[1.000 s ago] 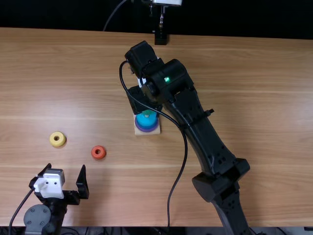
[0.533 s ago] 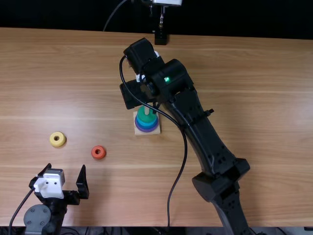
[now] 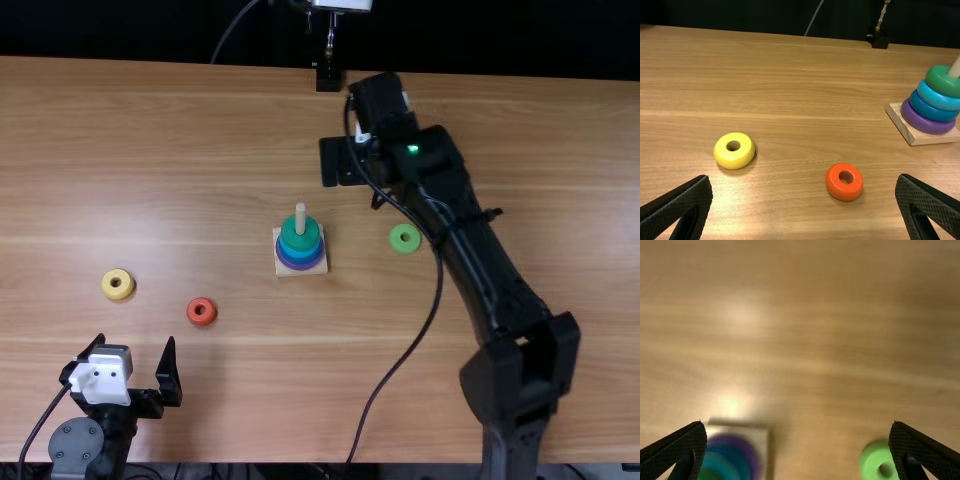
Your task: Build the Hanoi tower: stack the rings onto the peg from bottom to top in this color order: purple, dark blue, light blue, dark green, light green, yellow, orange.
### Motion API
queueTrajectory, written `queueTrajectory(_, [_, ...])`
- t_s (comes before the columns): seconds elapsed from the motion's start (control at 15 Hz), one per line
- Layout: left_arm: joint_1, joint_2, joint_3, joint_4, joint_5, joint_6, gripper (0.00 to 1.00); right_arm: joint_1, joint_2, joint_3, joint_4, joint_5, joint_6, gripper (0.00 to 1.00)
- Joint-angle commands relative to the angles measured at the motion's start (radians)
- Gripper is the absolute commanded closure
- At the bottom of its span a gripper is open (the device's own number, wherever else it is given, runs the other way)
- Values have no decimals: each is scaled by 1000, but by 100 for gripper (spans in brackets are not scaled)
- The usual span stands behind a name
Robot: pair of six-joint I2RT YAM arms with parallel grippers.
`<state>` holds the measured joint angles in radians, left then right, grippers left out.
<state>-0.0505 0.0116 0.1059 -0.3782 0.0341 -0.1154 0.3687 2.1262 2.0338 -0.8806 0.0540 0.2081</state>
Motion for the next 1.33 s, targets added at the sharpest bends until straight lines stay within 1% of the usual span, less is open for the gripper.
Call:
queueTrajectory(0.0, [17, -12, -106, -69, 23, 3, 0, -33, -55, -92, 35, 20, 4, 0])
queueTrajectory(0.07, [17, -12, -106, -69, 23, 3, 0, -54, -57, -156, 49, 18, 2, 0])
queueTrajectory(0.2, [17, -12, -106, -69, 23, 3, 0, -63, -87, -271, 60, 18, -4, 0])
queueTrajectory(0.4, [17, -12, -106, -69, 21, 3, 0, -109, -112, -411, 160, 18, -6, 0])
queueTrajectory(0.53, [17, -12, -106, -69, 23, 3, 0, -116, -112, -474, 221, 18, -7, 0])
queueTrajectory(0.73, [17, -12, -106, -69, 21, 3, 0, -152, -112, -523, 233, 16, 0, 0])
queueTrajectory(1.27, [17, -12, -106, -69, 21, 3, 0, -152, -109, -544, 217, 18, 2, 0])
